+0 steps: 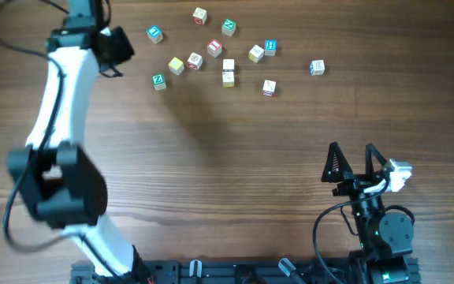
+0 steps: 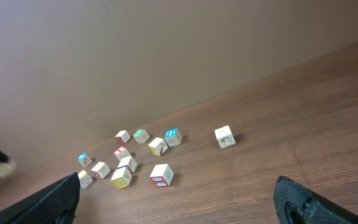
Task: Form a horizontal line
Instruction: 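Carry the green-lettered block toward the table center with the left gripper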
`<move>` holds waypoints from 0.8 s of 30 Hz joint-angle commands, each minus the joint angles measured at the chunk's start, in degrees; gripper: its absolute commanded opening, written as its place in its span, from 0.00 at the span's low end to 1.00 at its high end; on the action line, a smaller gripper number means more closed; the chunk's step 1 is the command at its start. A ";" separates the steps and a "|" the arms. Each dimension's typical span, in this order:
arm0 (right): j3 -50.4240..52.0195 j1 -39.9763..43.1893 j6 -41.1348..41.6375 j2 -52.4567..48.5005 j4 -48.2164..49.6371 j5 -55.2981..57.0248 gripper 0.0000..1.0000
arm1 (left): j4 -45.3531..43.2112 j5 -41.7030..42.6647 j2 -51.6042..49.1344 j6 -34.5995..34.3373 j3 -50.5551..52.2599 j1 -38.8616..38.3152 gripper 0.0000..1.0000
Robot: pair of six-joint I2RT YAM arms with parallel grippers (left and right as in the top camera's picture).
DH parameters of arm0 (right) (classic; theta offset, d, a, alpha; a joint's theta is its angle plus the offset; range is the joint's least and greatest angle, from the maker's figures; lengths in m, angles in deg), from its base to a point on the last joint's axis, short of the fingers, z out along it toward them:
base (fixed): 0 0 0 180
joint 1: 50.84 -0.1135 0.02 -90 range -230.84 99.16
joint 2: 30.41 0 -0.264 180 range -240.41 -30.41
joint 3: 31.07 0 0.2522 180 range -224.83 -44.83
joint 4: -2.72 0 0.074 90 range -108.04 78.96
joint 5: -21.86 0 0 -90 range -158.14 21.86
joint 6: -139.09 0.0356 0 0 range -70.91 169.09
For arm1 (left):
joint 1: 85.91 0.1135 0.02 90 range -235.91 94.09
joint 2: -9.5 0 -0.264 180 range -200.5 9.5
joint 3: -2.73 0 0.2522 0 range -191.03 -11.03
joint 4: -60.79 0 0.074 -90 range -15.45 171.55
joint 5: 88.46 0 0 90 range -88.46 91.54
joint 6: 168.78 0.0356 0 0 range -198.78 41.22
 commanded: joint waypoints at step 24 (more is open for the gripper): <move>0.07 0.24 0.02 0.39 0.20 -0.68 1.00 | 12.44 5.46 7.45 -2.27 19.58 -25.55 0.29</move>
